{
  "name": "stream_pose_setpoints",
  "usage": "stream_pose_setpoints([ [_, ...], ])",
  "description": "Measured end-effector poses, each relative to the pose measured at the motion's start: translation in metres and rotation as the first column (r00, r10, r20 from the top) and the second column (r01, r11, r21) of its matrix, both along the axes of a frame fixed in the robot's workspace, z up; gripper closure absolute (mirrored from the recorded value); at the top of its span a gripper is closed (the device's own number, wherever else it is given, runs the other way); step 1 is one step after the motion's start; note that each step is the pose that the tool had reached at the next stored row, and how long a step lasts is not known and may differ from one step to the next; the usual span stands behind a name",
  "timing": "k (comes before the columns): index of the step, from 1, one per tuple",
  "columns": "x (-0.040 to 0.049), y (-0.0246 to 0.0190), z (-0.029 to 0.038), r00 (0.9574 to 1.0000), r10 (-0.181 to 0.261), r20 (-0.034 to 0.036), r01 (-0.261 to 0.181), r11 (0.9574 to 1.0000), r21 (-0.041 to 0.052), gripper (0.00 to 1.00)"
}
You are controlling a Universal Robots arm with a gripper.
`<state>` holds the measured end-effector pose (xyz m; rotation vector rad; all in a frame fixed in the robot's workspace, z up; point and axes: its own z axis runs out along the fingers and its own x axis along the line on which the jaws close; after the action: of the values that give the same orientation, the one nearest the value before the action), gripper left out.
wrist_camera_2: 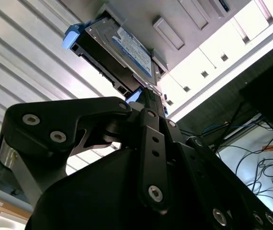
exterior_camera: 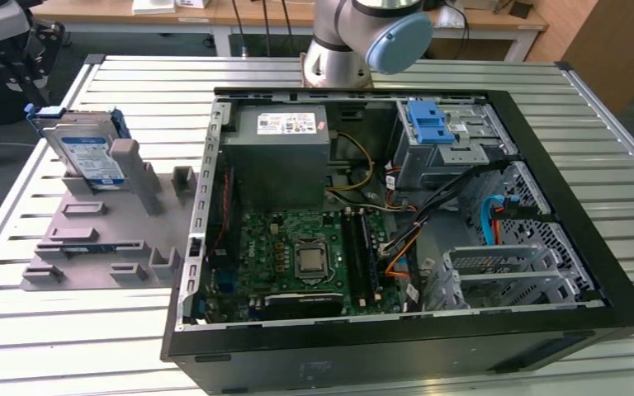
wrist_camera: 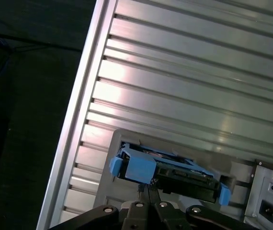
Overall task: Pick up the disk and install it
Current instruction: 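Pick up the disk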
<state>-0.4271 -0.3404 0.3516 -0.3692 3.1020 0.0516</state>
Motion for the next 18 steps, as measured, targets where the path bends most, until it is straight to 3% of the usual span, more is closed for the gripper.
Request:
stream_pose_setpoints([
  [12, 0.0, 0.0, 0.0, 0.9988, 0.048, 0.0, -0.048, 0.9988, 0.0, 0.89],
  [18, 0.0, 0.0, 0.0, 0.9942, 0.108, 0.0, -0.108, 0.9942, 0.0001, 0.89],
])
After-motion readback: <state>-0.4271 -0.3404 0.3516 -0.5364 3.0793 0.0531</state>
